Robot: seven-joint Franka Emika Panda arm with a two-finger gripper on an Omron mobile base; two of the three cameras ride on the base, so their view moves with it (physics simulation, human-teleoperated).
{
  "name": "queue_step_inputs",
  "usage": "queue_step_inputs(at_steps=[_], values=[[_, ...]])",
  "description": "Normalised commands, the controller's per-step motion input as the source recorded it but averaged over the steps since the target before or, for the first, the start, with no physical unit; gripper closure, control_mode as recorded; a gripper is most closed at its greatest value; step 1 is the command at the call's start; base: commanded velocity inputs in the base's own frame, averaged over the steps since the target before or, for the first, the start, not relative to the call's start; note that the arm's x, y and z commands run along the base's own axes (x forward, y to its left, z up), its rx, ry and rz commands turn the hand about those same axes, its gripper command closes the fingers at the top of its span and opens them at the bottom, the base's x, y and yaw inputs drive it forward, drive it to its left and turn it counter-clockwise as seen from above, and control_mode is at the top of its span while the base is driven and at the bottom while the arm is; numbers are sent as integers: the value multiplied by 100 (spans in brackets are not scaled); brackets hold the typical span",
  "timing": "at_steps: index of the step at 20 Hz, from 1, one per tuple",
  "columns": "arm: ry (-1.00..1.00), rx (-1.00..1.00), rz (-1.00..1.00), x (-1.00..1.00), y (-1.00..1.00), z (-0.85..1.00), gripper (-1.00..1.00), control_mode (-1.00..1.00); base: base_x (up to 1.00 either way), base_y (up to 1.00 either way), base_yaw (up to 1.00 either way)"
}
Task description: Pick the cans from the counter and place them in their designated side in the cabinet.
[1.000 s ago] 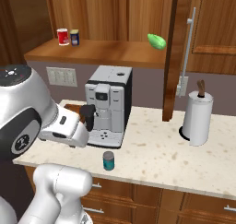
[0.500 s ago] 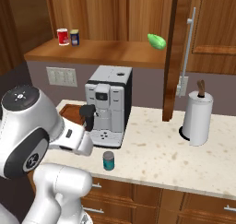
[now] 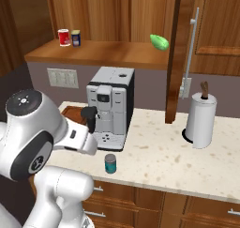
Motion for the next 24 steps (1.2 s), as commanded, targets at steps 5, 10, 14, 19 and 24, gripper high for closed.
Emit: queue_step_inputs(at_steps=[5, 10, 14, 19, 24], values=[[1, -4, 0, 9, -10, -4, -100, -100, 0, 0, 0], [0, -4, 1, 10, -10, -19, -100, -100, 0, 0, 0], [0, 0, 5, 30, 1, -31, -100, -100, 0, 0, 0], [0, -1, 4, 27, 2, -24, -100, -100, 0, 0, 0], [0, -8, 0, 17, -3, -28, -100, -100, 0, 0, 0]])
